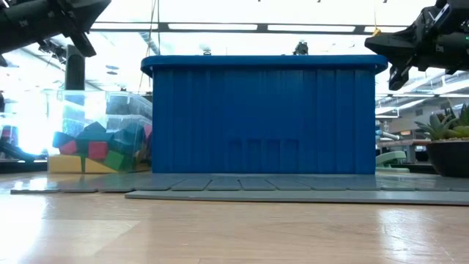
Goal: Sort Items/Unsort Items
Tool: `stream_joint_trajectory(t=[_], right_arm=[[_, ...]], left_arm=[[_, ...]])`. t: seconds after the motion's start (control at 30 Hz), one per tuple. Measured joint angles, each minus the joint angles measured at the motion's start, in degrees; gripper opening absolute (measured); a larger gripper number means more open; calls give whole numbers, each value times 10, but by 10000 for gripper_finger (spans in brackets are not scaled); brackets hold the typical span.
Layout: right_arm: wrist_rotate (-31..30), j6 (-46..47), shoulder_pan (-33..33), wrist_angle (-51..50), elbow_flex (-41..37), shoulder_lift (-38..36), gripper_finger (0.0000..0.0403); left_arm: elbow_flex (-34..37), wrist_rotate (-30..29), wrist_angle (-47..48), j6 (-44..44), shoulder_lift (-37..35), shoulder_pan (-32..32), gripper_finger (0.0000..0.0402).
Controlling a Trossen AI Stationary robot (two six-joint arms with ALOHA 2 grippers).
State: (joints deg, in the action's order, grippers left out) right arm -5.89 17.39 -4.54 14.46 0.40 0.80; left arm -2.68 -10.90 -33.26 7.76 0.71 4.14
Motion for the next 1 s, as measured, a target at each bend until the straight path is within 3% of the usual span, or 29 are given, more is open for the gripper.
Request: stream_joint_trajectory(t=[0.63,0.83,1.0], right_arm=[[0,0,0,0,0,0,9],[0,0,0,0,0,0,9],[0,0,0,0,0,0,9]], left_arm=[[0,0,-30,3,0,0,19],[0,0,15,5,0,0,19],[0,-5,100,115,0,0,19]])
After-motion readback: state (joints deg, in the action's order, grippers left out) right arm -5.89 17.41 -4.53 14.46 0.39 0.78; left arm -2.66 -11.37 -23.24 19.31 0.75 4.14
